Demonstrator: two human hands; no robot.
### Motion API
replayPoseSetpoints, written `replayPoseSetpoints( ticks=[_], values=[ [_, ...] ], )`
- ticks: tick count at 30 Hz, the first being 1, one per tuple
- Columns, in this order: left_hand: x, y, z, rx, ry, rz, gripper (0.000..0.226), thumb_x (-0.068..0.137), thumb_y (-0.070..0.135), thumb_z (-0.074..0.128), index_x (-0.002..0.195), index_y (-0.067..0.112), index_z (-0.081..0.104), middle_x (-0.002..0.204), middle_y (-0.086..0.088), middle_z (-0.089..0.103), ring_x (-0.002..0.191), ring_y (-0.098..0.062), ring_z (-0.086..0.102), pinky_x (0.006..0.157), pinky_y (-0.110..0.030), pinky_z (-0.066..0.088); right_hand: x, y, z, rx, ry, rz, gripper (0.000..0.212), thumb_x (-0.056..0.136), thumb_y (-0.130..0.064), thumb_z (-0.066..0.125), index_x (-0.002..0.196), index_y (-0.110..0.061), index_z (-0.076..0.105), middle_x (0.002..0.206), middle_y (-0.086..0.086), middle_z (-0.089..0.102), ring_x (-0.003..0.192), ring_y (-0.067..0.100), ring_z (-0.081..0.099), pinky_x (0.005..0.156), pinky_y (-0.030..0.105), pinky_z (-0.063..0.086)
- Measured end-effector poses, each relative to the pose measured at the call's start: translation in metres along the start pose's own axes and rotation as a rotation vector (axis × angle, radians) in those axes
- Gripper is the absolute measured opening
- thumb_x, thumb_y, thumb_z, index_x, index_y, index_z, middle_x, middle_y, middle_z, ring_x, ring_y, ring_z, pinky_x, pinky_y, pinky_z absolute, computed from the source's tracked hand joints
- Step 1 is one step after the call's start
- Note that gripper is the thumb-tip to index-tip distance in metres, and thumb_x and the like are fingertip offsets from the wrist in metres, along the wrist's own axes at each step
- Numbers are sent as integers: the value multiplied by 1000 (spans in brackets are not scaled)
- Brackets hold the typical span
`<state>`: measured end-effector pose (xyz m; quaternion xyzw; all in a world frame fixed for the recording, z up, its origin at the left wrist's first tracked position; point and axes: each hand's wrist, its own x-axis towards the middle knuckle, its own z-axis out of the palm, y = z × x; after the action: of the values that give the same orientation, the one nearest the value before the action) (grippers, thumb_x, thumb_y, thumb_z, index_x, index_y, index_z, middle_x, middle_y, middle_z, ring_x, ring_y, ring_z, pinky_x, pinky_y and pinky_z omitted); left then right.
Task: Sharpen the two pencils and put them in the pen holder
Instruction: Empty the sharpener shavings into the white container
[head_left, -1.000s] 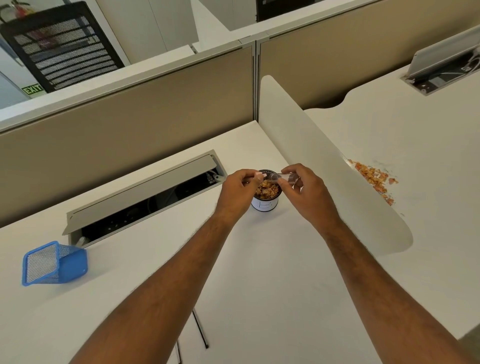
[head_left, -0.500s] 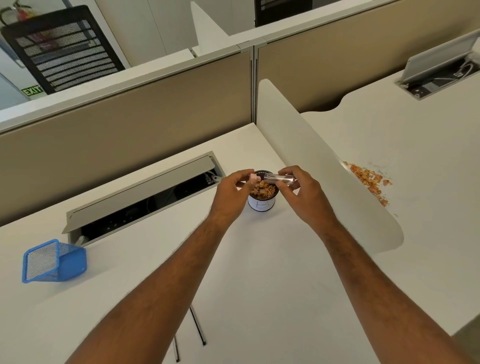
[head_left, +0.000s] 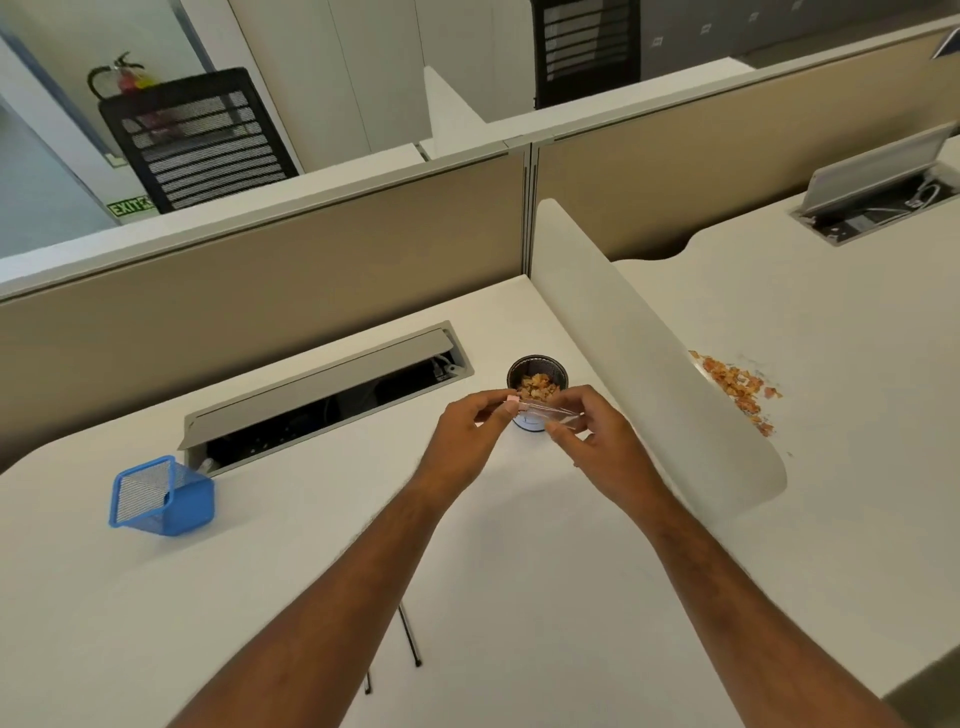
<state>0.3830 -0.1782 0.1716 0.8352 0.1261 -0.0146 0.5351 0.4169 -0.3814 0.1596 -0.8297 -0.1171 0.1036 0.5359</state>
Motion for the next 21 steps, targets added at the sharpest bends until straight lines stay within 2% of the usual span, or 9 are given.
replayPoseSetpoints(
  ticks=[4, 5, 8, 12, 14, 17, 21],
  values=[
    [-30, -4, -6, -27, -13, -18, 30, 108, 38, 62, 133, 29, 74, 105, 37, 64, 96, 29, 60, 83, -9, 46, -24, -6, 9, 10, -33, 13, 24, 99, -25, 72, 116, -37, 61, 111, -23, 69, 101, 5, 68, 79, 35, 64],
    [-38, -5, -8, -34, -15, -23, 29, 108, 38, 62, 133, 29, 74, 106, 34, 66, 97, 26, 62, 84, -13, 49, -29, -7, 12, 9, -43, 13, 24, 98, -23, 72, 116, -35, 62, 112, -23, 70, 102, 6, 68, 81, 37, 65],
    [-64, -11, -16, -35, -29, -52, 26, 108, 37, 62, 129, 28, 75, 110, 18, 73, 102, 2, 67, 85, -19, 53, -49, -9, 19, -3, -96, 7, 26, 97, -19, 74, 111, -37, 63, 112, -27, 68, 103, 4, 68, 79, 37, 66],
    [-102, -29, -26, -81, -78, -127, 21, 107, 40, 62, 111, 29, 80, 101, 11, 80, 97, -10, 71, 78, -21, 55, -82, -11, 34, -26, -139, -10, 29, 94, -13, 76, 108, -36, 65, 110, -22, 70, 99, 2, 67, 71, 21, 57],
    [-121, -39, -29, -100, -86, -160, 21, 106, 41, 64, 108, 30, 81, 98, 10, 82, 92, -5, 72, 74, -19, 55, -98, -11, 42, -41, -153, -26, 27, 93, -12, 77, 108, -32, 66, 109, -20, 71, 96, -1, 66, 67, 15, 51],
    [-151, -51, -34, -166, -72, -185, 19, 106, 38, 66, 107, 30, 83, 98, 8, 83, 84, 2, 69, 71, -18, 53, -123, -12, 56, -27, -188, -10, 26, 91, -12, 80, 106, -30, 68, 106, -25, 70, 82, -4, 65, 64, 14, 48],
    [-188, -67, -40, -176, -74, -205, 18, 105, 37, 68, 107, 29, 84, 98, 5, 83, 81, 4, 68, 71, -18, 54, -150, -7, 70, -48, -225, -46, 26, 88, -16, 84, 102, -34, 71, 104, -19, 74, 97, 8, 71, 68, 27, 57]
  ],
)
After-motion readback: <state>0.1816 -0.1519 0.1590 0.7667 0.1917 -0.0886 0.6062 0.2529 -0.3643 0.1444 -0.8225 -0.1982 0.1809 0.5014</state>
